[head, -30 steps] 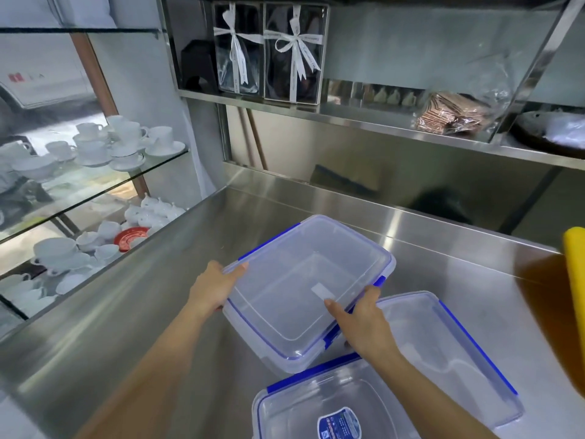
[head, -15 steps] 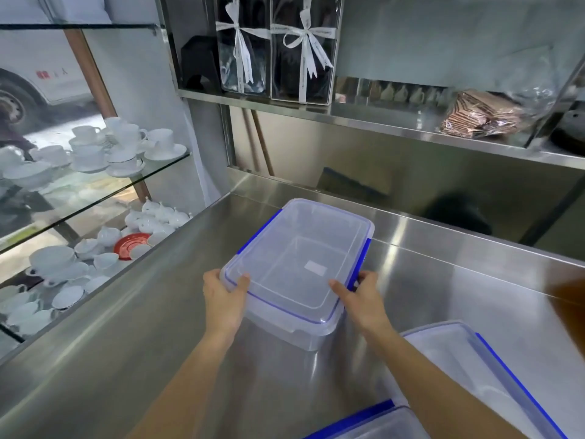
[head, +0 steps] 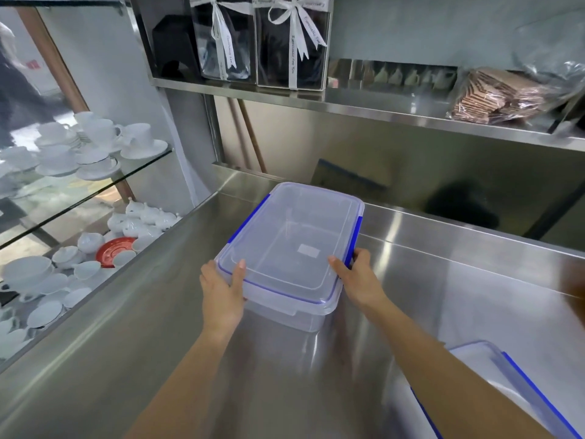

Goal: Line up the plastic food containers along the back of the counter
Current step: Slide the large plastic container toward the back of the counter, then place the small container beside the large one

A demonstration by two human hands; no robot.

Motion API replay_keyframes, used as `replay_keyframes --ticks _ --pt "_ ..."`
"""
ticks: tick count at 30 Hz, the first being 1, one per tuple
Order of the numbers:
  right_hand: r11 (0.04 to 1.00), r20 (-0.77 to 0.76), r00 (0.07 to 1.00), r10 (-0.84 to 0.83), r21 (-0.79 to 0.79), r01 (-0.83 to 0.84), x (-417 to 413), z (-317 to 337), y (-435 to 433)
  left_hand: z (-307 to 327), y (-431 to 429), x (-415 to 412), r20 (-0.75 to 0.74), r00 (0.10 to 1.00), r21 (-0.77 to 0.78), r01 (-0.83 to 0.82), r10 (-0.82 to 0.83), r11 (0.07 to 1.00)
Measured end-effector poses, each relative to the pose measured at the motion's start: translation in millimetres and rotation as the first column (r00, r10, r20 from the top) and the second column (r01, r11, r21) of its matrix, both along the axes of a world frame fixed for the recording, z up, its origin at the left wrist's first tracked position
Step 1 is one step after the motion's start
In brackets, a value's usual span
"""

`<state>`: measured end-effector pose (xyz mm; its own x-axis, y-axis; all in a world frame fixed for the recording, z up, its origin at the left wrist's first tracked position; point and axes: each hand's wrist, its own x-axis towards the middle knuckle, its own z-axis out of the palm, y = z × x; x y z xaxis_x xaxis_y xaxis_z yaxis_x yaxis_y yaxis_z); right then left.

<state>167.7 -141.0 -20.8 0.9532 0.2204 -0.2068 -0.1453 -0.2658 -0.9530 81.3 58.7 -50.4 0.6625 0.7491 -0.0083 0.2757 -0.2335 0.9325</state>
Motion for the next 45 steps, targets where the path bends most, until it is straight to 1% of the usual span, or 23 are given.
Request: replay_keyframes --ticks 6,7,9,11,13,15,17,18,20,22,23,25,27,28,30,33,35,37,39,41,42,44,45 --pt "0.989 0.073 0.997 0.031 -0.144 -0.02 4 7 12 0 8 -3 -0.041 0.999 -0.065 -0.036 0.033 0.997" --pt "0.985 0.088 0.995 0.042 -0.17 -0.027 5 8 12 1 8 -5 -0.089 0.993 -0.028 -0.079 0.076 0.997" --pt "0.973 0.119 0.99 0.08 -0.225 -0.052 1 13 6 9 6 -9 -0.174 0.966 0.16 -0.165 0.193 0.973" --pt "0.958 0.159 0.982 0.103 -0.28 -0.055 -5 20 -14 22 -7 -11 -0.113 0.97 0.327 -0.167 0.214 0.93" --pt "0.946 0.189 0.977 0.094 -0.323 -0.029 -11 25 -39 39 -34 -15 0.0 0.996 0.441 -0.082 0.091 0.894" --pt "0.932 0.192 0.979 0.064 -0.363 0.011 -16 26 -65 54 -72 -19 0.088 0.987 0.498 0.071 -0.132 0.864" --pt "0.915 0.186 0.982 0.029 -0.4 0.049 -25 27 -90 62 -111 -22 0.043 0.945 0.467 0.267 -0.324 0.843" --pt "0.904 0.19 0.982 0.016 -0.422 0.067 -31 26 -104 62 -130 -23 -0.05 0.916 0.436 0.378 -0.397 0.817" --pt "0.878 0.187 0.982 0.002 -0.47 0.088 -41 25 -130 58 -159 -20 -0.361 0.786 0.317 0.61 -0.503 0.726" --pt "0.849 0.178 0.984 -0.03 -0.515 0.119 -51 22 -159 52 -181 -18 -0.633 0.537 0.143 0.789 -0.557 0.598" --pt "0.83 0.165 0.985 -0.05 -0.543 0.133 -55 20 -173 52 -190 -19 -0.707 0.423 0.066 0.837 -0.566 0.543" --pt "0.794 0.118 0.99 -0.075 -0.593 0.131 -62 15 -199 44 -202 -20 -0.699 0.279 -0.091 0.878 -0.658 0.469" --pt "0.786 0.007 0.997 -0.08 -0.615 0.067 -68 11 -221 34 -209 -20 -0.514 0.189 -0.305 0.871 -0.836 0.385" --pt "0.796 -0.068 0.994 -0.08 -0.604 0.022 -71 8 -231 28 -211 -20 -0.445 0.173 -0.362 0.863 -0.879 0.353" --pt "0.826 -0.183 0.98 -0.079 -0.562 -0.038 -76 2 -244 20 -213 -19 -0.459 0.172 -0.358 0.862 -0.872 0.359" --pt "0.834 -0.161 0.981 -0.105 -0.553 -0.001 -77 -7 -250 14 -220 -18 -0.435 0.229 -0.339 0.854 -0.871 0.394" --pt "0.813 -0.104 0.987 -0.126 -0.581 0.042 -76 -8 -247 13 -227 -18 -0.369 0.383 -0.268 0.829 -0.847 0.491" --pt "0.776 -0.047 0.989 -0.14 -0.625 0.08 -76 -9 -242 12 -230 -14 -0.348 0.572 -0.095 0.767 -0.743 0.635" --pt "0.737 0.003 0.987 -0.16 -0.664 0.122 -76 -11 -235 13 -231 -11 -0.306 0.666 -0.045 0.704 -0.681 0.709" --pt "0.721 0.061 0.982 -0.177 -0.672 0.172 -78 -15 -228 17 -231 -10 -0.209 0.659 -0.165 0.704 -0.722 0.691" --pt "0.735 0.079 0.979 -0.188 -0.649 0.194 -78 -18 -225 20 -231 -10 -0.159 0.632 -0.249 0.717 -0.758 0.651" --pt "0.845 0.046 0.983 -0.175 -0.506 0.174 -81 -15 -223 23 -226 -13 -0.09 0.549 -0.367 0.758 -0.831 0.54" --pt "0.914 -0.022 0.993 -0.117 -0.392 0.099 -83 -11 -225 19 -221 -13 -0.105 0.481 -0.386 0.787 -0.87 0.481"
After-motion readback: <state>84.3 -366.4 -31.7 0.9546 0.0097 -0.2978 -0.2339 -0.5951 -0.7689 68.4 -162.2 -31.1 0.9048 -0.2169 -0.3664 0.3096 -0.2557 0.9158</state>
